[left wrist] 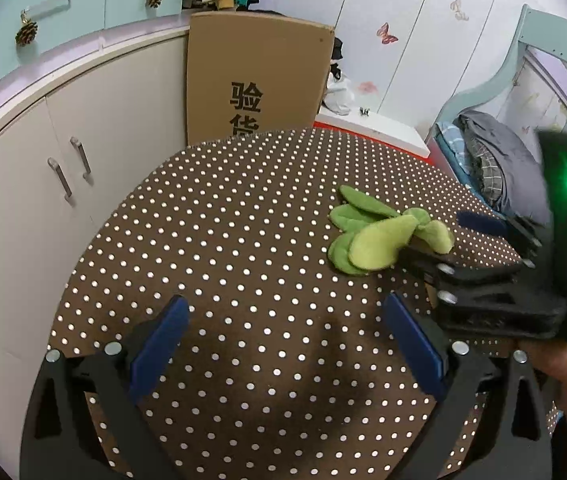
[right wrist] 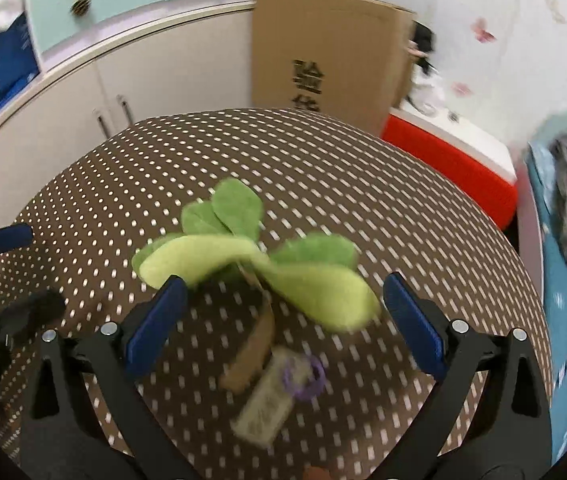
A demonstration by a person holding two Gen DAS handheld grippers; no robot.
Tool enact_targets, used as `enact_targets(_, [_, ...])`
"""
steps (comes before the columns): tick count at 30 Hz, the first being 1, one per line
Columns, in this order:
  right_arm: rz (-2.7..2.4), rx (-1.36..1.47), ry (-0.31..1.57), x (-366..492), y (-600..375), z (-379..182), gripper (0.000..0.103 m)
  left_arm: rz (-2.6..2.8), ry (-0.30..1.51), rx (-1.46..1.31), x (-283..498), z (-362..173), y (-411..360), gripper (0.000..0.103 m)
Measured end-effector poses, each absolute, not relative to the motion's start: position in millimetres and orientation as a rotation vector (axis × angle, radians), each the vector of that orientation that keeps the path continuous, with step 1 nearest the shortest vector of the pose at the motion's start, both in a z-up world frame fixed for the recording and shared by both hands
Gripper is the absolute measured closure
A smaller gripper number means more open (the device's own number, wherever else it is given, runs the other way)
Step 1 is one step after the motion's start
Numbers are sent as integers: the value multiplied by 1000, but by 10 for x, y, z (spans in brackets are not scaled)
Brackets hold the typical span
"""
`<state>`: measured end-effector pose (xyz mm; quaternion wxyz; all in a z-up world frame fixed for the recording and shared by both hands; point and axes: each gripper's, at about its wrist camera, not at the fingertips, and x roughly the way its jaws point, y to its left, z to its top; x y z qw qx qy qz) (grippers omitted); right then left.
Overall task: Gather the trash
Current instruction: 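Grasp the green cloth with the right tool while the left tool grasps the purple-ring tag, then carry the cloth and tag over the wastebasket and open both tools to drop them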
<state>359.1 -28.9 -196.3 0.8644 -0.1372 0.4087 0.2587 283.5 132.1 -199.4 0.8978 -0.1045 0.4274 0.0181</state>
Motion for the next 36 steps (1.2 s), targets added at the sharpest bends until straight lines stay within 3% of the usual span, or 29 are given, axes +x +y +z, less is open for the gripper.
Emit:
enact_targets(4, [671, -217, 895, 3756, -221, -2009, 80, 18, 901, -199, 2859, -2032, 1212, 7])
enact_targets(6, [671, -184, 900, 3779, -286, -1993, 88, -2, 907, -182, 2880, -2045, 1110, 7])
enact_targets(24, [430, 127, 821, 3398, -2055, -1661, 89, -173, 947, 7, 3459, -2178, -8, 9])
enact_targets(25, [421, 136, 819, 3381, -2124, -1657, 89, -184, 952, 21, 3478, -2192, -53, 12])
enact_targets(28, [397, 159, 813, 3311, -2322, -1657, 89, -188, 936, 123, 3485, -2191, -195, 34])
enact_targets(30, [389, 167, 812, 3276, -2409, -1661, 89, -232, 935, 143, 3473, -2147, -264, 67])
enact_targets(31, [384, 169, 810, 3245, -2454, -1662, 89, -250, 934, 156, 3459, -2140, -296, 75])
enact_targets(36, [374, 187, 797, 3131, -2582, -1638, 89, -297, 938, 152, 3363, -2119, -372, 77])
